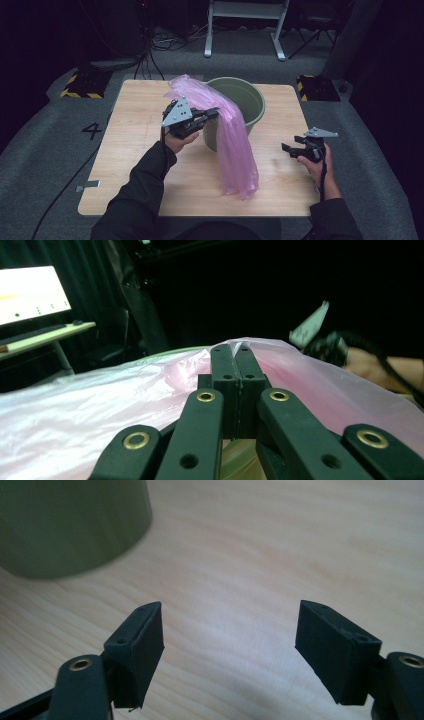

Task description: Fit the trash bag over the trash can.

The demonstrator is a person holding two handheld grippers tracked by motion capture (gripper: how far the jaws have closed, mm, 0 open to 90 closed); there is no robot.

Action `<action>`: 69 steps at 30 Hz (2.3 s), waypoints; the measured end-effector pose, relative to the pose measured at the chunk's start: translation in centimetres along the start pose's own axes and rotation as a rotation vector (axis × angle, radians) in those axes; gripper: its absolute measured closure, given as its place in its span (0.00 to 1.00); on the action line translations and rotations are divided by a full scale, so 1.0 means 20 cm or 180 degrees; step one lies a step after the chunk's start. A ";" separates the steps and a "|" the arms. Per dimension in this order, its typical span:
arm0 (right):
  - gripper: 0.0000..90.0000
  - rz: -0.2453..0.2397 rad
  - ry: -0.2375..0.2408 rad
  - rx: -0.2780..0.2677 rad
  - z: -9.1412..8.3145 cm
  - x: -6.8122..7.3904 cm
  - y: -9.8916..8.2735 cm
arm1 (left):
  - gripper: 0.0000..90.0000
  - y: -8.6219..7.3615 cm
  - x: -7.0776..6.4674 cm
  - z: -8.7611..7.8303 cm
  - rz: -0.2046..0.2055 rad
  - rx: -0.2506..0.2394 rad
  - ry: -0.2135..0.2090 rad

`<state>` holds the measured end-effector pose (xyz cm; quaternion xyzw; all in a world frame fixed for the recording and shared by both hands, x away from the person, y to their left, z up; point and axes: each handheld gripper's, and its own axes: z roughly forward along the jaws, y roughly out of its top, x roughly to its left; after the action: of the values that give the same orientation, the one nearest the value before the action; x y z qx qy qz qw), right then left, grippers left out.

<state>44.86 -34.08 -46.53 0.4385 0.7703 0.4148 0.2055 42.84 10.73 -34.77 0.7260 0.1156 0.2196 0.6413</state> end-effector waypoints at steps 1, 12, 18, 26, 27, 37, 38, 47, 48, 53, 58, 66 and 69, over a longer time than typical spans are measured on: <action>0.31 -0.0015 0.0004 -0.0065 -0.02 0.00 0.02 | 1.00 0.00 0.00 0.01 0.0019 0.0028 -0.0019; 0.32 -0.0511 0.0142 -0.0771 -0.31 0.22 0.42 | 1.00 0.01 -0.01 0.13 0.0051 0.0190 -0.0152; 0.33 -0.0696 0.0445 -0.0869 -0.32 0.35 0.57 | 1.00 0.00 0.00 0.16 0.0084 0.0280 -0.0131; 0.29 -0.0958 0.0892 -0.0873 -0.33 0.57 0.62 | 1.00 -0.03 0.00 0.16 0.0149 0.0425 -0.0048; 0.29 -0.0958 0.0892 -0.0873 -0.33 0.57 0.62 | 1.00 -0.03 0.00 0.16 0.0149 0.0425 -0.0048; 0.25 -0.1134 0.1119 -0.0763 -0.24 0.73 0.62 | 1.00 -0.03 -0.05 0.21 0.0198 0.0472 -0.0065; 0.25 -0.1141 0.1113 -0.0735 -0.23 0.74 0.62 | 1.00 -0.03 -0.06 0.21 0.0215 0.0474 -0.0081; 0.75 -0.1264 0.0764 -0.0766 -0.21 0.72 0.59 | 0.99 -0.01 -0.07 0.21 0.0226 0.0463 -0.0104; 0.75 -0.1264 0.0764 -0.0766 -0.21 0.72 0.59 | 0.98 -0.01 -0.07 0.21 0.0226 0.0463 -0.0104; 0.91 -0.1297 0.0709 -0.0806 -0.21 0.71 0.58 | 0.90 -0.01 -0.08 0.20 0.0219 0.0448 -0.0097; 0.96 -0.1316 0.0710 -0.0805 -0.21 0.71 0.57 | 0.73 0.01 -0.09 0.16 0.0194 0.0467 0.0041; 1.00 -0.1295 0.0740 -0.0809 -0.21 0.69 0.55 | 0.36 0.03 -0.03 -0.02 0.0102 0.0512 0.0549; 1.00 -0.1287 0.0719 -0.0819 -0.22 0.69 0.54 | 0.34 0.04 -0.01 -0.09 0.0184 0.0590 0.0848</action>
<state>40.06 -21.47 -34.50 0.1969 0.8012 0.5062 0.2510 41.77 12.10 -33.90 0.7496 0.1985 0.3207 0.5439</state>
